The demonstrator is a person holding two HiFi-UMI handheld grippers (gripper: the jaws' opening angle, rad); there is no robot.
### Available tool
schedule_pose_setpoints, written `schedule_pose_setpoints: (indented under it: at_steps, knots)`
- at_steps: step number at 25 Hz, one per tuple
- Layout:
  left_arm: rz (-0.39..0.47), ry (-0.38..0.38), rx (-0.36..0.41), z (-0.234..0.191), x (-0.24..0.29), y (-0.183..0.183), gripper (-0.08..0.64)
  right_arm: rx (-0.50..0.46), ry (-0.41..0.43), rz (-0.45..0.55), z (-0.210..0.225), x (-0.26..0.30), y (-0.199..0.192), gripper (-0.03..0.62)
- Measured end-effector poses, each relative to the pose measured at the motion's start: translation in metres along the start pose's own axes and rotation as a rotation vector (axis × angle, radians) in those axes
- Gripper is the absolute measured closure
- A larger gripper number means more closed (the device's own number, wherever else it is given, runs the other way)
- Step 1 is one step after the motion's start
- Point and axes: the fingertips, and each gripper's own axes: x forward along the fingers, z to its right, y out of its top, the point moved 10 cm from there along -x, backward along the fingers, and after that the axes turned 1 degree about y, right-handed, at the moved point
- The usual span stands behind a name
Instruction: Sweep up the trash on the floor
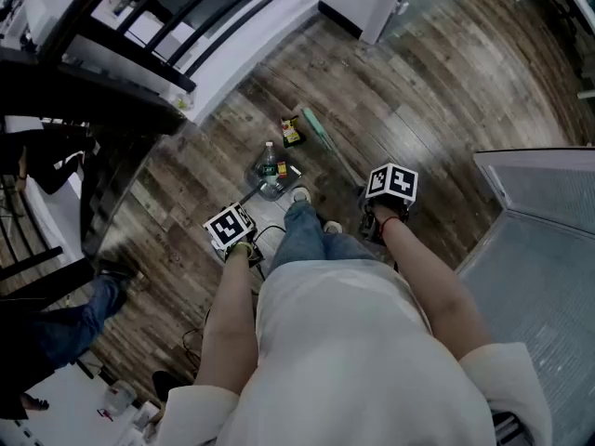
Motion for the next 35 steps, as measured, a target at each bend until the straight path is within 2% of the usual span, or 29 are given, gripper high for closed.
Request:
schedule_pose_setpoints:
  at_steps: [6,20,35]
  knots:
    - [-0.012,0.0,0.01,0.0,0.01,0.014,0.469,-0.035,-0.017,0.005,-0.024,0.011,0.027,0.495]
    - [-0.039,0.002,0.015,-0.001,0.022,0.042,0.469,-0.21,-0.135,-0.033,-0.087,0.058,0.08,0.495]
    - [-0.046,-0.001,0.012,-0.005,0.027,0.045,0.469,-0.398,-0.234,-0.116,-0.112,0.098,0.082,0.495]
